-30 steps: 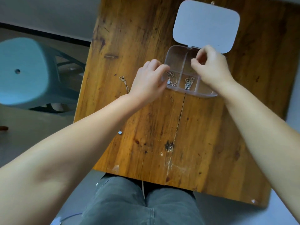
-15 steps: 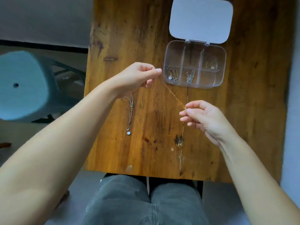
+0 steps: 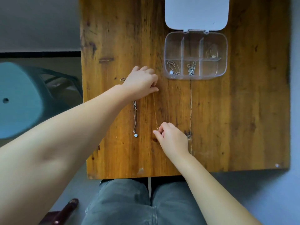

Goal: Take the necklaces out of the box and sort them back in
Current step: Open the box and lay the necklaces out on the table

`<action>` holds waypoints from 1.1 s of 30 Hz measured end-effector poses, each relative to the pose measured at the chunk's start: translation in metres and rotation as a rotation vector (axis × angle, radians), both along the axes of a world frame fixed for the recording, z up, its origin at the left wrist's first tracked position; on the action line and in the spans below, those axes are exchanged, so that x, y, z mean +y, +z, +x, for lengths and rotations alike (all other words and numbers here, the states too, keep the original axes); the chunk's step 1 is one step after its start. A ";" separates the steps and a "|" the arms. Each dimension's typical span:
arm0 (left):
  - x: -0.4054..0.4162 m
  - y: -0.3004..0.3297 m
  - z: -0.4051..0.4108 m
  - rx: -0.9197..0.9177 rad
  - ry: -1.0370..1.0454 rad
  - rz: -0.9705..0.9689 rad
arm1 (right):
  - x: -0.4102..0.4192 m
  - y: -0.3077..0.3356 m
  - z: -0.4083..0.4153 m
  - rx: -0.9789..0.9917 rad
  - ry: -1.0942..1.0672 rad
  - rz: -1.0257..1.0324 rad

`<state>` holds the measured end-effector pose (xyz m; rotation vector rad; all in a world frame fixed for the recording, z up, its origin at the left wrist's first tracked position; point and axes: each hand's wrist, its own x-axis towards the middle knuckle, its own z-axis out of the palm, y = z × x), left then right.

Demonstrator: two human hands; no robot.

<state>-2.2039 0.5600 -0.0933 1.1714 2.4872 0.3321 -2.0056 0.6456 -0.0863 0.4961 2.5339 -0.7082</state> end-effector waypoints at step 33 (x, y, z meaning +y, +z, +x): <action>0.098 0.071 0.041 -0.114 0.419 0.461 | 0.193 0.127 -0.137 0.281 0.092 -0.653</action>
